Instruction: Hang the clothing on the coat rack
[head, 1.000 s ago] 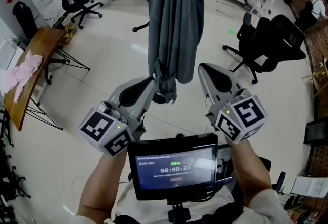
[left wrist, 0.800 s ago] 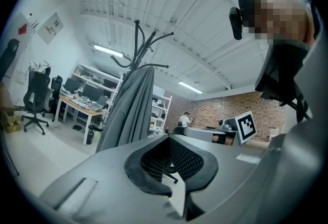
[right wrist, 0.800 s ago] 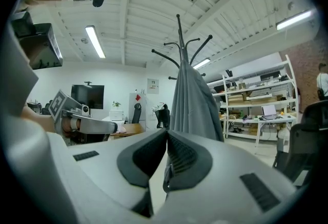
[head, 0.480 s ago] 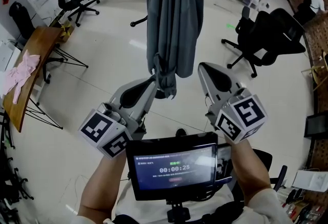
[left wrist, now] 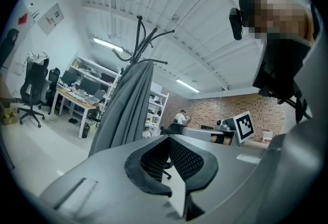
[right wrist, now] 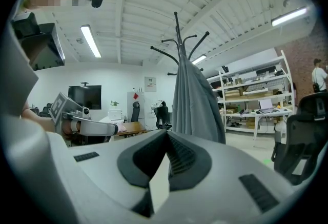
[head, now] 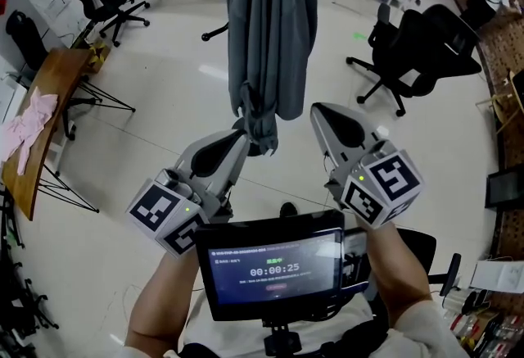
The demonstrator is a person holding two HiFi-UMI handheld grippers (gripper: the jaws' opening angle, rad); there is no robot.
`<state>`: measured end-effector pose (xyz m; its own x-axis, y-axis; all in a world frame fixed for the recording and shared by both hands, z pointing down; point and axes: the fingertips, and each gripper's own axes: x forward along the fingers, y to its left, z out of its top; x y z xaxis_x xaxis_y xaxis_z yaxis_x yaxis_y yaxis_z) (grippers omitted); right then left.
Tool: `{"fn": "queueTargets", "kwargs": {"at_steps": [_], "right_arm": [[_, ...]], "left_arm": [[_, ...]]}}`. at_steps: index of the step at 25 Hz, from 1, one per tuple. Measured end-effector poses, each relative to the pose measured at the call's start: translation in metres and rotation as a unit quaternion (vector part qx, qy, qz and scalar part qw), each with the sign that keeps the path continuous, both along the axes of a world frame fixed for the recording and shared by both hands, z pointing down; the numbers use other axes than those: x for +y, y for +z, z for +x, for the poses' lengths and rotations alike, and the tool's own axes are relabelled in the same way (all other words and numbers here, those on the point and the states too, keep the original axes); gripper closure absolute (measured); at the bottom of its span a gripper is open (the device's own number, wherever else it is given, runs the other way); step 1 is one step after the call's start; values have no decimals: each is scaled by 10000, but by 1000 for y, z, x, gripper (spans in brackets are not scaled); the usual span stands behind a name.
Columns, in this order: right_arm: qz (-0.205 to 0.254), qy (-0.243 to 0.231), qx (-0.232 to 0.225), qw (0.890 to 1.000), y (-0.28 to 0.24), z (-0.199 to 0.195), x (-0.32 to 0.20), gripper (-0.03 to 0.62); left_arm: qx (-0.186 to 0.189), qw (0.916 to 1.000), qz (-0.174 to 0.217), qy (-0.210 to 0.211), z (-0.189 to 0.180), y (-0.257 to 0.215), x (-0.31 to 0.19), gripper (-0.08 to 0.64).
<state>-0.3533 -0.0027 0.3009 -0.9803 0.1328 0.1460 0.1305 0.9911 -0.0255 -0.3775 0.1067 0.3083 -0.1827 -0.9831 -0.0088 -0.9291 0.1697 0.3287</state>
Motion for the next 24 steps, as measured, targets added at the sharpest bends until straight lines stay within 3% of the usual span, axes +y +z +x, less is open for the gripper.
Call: {"fn": "queueTargets", "kwargs": {"at_steps": [24], "right_arm": [[475, -165, 189, 9986, 1, 1, 20, 591]], "left_arm": [[56, 9999, 54, 70, 3, 1, 7, 560]]}}
